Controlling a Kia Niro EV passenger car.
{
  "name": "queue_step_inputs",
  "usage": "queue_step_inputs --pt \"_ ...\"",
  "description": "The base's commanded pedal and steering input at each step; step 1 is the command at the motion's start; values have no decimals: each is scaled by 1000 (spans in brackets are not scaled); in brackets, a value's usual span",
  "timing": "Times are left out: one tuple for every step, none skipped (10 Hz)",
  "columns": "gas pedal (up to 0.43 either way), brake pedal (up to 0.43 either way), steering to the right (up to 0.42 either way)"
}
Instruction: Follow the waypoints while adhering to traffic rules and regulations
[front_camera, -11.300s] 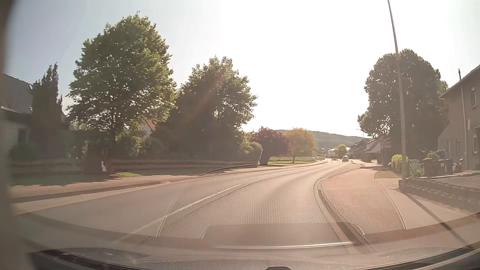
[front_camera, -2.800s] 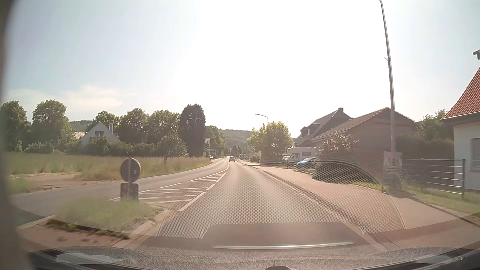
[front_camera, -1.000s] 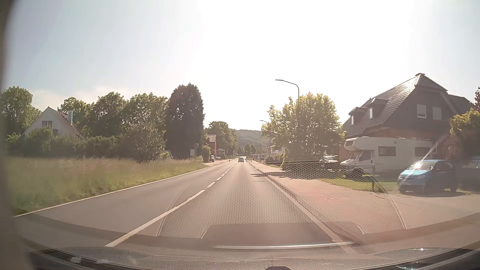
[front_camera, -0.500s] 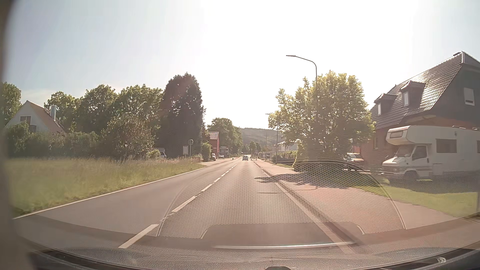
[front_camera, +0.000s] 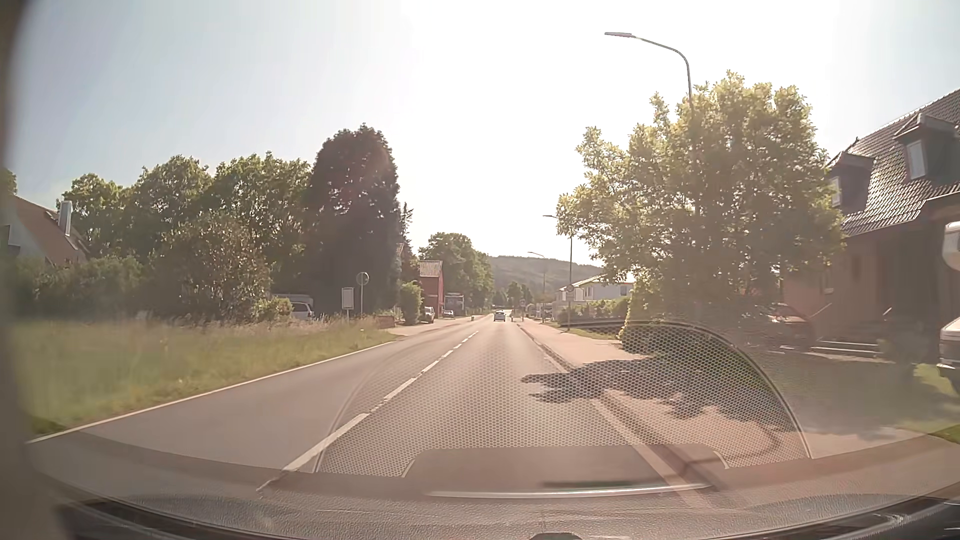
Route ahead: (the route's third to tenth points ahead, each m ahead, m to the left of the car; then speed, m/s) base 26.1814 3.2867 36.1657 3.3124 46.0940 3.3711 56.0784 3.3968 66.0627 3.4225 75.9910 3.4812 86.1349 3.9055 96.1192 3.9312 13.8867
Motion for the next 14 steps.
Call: queue_step_inputs --pt "169 0 -6" --pt "169 0 -6" --pt "169 0 -6" --pt "169 0 -6" --pt "169 0 -6" --pt "169 0 -6" --pt "169 0 -4" --pt "169 0 -4" --pt "169 0 -4" --pt "169 0 -3" --pt "169 0 -2" --pt "169 0 -2" --pt "169 0 -1" --pt "169 0 0"
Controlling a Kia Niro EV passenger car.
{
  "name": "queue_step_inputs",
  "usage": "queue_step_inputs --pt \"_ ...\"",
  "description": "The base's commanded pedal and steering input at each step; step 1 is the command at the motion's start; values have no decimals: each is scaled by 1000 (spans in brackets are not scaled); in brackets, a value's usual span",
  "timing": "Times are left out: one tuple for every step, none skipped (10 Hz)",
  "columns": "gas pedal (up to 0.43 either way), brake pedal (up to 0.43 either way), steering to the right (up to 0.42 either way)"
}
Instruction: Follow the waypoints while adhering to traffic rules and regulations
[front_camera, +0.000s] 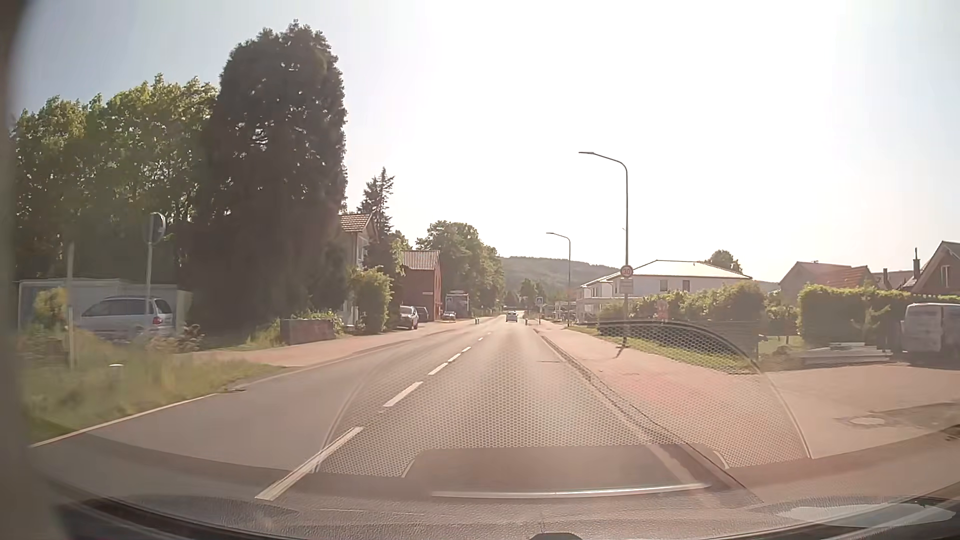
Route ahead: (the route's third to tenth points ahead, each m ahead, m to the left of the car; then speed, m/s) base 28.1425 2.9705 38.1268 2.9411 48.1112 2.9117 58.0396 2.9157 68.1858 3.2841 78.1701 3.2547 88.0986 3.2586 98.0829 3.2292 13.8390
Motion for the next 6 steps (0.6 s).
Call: queue_step_inputs --pt "169 0 0" --pt "169 0 0" --pt "169 0 0" --pt "169 0 0" --pt "169 0 0" --pt "169 0 0"
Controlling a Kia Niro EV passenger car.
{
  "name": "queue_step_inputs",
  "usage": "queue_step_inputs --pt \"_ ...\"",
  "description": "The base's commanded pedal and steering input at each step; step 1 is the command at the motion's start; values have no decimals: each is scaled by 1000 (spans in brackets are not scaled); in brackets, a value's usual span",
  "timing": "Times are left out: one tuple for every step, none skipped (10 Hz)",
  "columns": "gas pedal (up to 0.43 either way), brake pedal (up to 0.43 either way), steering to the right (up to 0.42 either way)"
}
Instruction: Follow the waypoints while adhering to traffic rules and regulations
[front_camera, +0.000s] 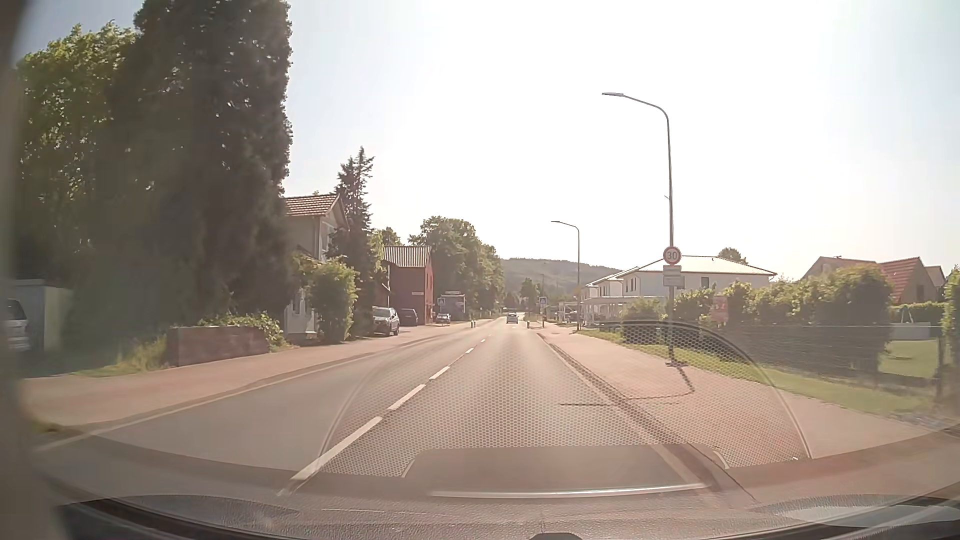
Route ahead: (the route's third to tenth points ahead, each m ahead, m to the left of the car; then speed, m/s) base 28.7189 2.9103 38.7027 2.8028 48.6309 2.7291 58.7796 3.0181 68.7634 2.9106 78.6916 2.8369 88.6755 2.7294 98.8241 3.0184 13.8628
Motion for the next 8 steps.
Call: queue_step_inputs --pt "169 0 1" --pt "169 0 1" --pt "169 0 1" --pt "157 0 1" --pt "157 0 2" --pt "150 0 4" --pt "150 0 4" --pt "150 0 3"
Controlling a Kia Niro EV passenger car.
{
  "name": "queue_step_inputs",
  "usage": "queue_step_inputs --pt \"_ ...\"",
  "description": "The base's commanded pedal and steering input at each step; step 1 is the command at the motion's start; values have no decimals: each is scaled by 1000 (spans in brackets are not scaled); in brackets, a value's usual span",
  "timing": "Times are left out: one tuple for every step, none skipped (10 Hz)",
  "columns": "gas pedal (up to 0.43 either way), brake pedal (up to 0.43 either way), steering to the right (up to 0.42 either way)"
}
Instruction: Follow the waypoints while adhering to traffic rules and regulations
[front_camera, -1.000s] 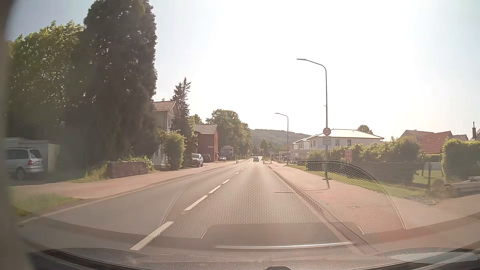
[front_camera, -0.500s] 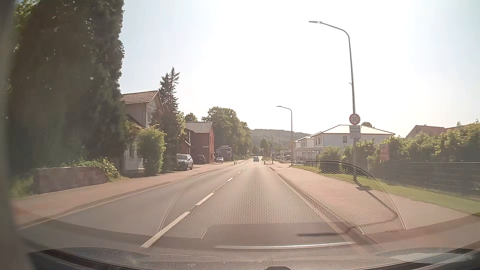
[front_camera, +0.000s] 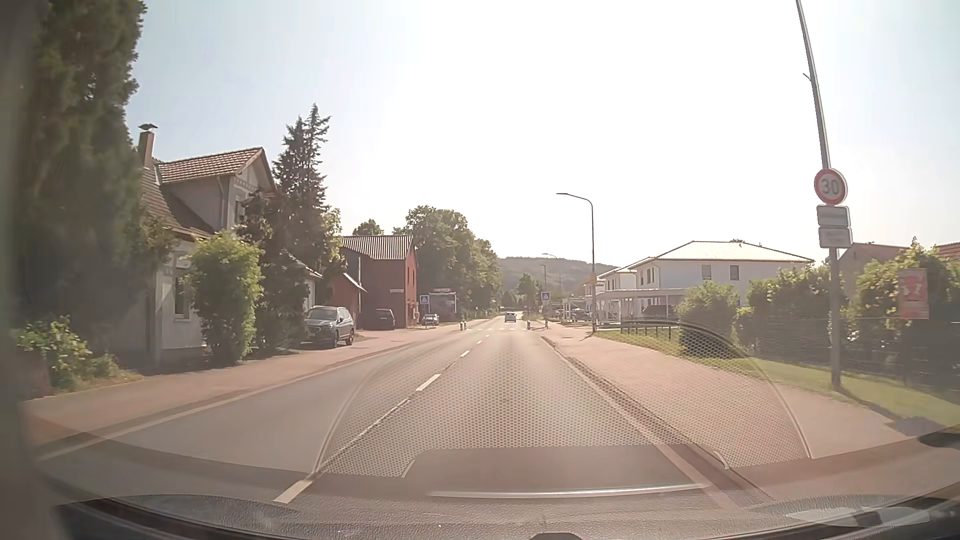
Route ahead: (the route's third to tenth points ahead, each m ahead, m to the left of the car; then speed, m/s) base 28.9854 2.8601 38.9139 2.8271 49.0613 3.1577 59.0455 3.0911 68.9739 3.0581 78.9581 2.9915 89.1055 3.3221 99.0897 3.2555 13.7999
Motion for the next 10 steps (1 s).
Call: queue_step_inputs --pt "150 0 3" --pt "150 0 4" --pt "150 0 4" --pt "150 0 4" --pt "150 0 4" --pt "157 0 3" --pt "157 0 0" --pt "157 0 0" --pt "157 0 0" --pt "157 0 0"
